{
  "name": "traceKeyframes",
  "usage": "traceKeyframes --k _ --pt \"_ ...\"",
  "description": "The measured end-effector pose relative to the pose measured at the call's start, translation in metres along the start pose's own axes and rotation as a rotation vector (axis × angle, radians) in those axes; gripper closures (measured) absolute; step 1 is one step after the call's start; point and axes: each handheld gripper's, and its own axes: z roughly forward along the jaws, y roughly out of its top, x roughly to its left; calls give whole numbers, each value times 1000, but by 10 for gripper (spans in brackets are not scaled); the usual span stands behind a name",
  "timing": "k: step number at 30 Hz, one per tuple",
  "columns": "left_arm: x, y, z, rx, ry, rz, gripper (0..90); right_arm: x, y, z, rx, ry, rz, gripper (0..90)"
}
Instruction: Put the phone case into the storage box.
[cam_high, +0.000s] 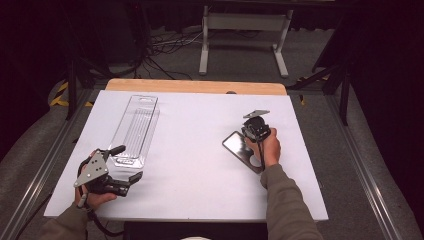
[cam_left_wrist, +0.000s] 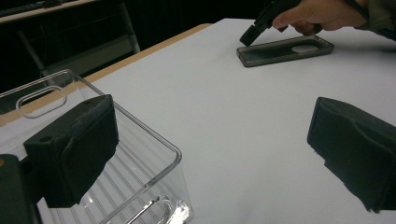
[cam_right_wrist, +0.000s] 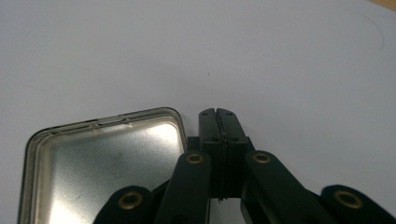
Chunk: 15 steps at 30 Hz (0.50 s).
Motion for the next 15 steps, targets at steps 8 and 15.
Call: traceKeyframes --k 8,15 --pt "0 0 0 4 -4 1 29 0 2 6 24 7 7 900" --pt "0 0 1 10 -8 2 31 1 2 6 24 12 0 900"
